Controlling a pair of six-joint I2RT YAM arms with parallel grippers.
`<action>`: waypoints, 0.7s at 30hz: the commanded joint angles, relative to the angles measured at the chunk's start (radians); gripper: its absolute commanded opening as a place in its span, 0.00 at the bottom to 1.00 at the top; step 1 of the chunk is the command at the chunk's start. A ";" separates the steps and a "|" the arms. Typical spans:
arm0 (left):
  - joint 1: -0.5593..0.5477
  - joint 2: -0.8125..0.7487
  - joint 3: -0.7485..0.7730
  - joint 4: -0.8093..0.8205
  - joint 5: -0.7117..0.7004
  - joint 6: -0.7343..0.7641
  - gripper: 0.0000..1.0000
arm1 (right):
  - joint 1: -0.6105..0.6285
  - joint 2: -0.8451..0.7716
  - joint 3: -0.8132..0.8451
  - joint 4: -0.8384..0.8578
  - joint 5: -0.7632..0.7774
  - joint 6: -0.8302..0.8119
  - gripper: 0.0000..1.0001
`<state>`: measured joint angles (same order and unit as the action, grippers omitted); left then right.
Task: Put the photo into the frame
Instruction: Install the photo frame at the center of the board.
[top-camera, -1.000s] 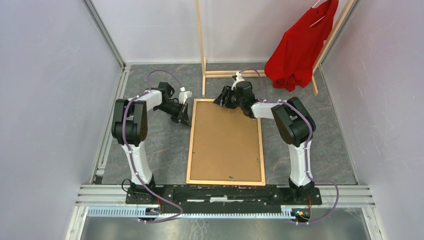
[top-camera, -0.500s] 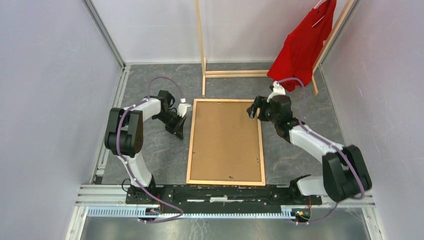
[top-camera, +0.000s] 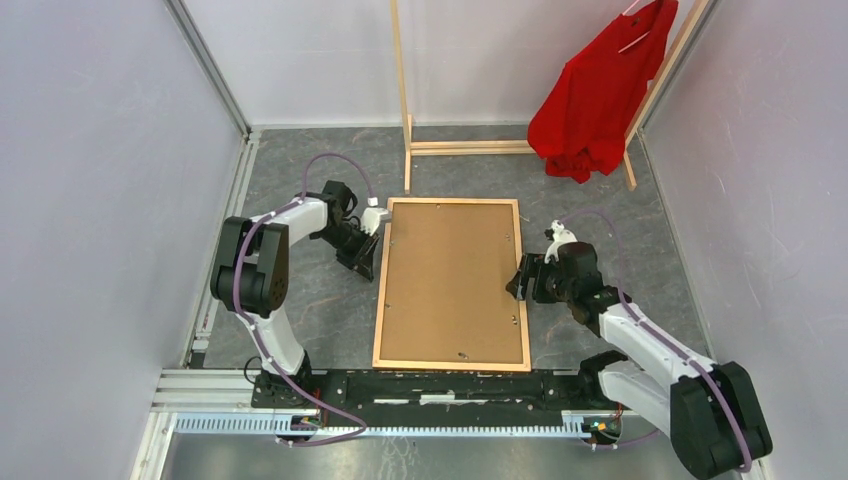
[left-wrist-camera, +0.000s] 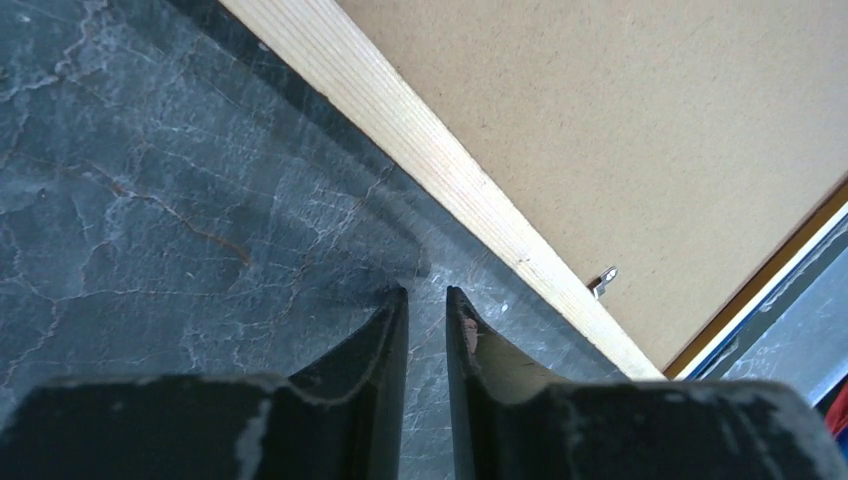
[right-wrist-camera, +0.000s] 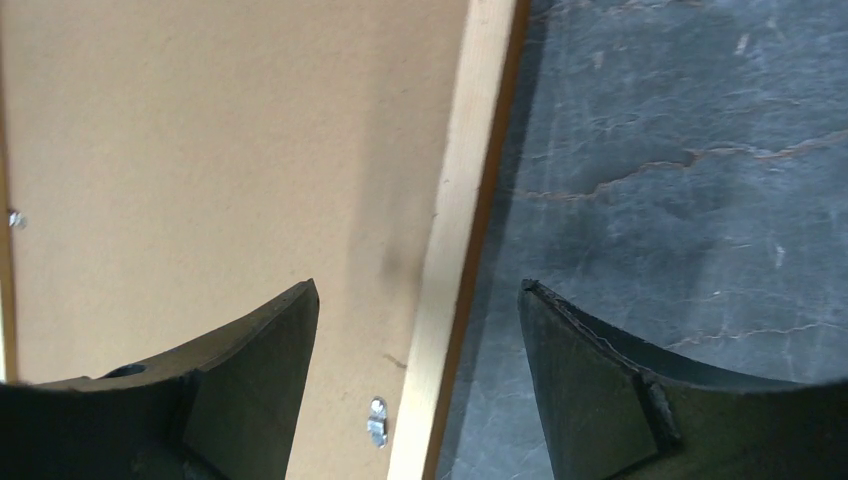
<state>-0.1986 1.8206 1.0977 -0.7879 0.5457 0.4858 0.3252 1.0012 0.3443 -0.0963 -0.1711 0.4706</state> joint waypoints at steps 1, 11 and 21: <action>-0.005 0.010 0.056 0.037 0.042 -0.051 0.30 | -0.001 -0.066 0.014 -0.076 -0.122 -0.045 0.79; -0.005 0.008 0.087 -0.047 0.123 0.007 0.31 | 0.037 -0.134 0.120 -0.208 -0.273 -0.109 0.66; -0.018 0.047 0.088 -0.031 0.109 0.001 0.30 | 0.350 -0.004 0.082 -0.050 -0.334 -0.023 0.67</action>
<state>-0.2104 1.8595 1.1660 -0.8185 0.6342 0.4709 0.6052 0.9585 0.4278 -0.2367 -0.4686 0.4088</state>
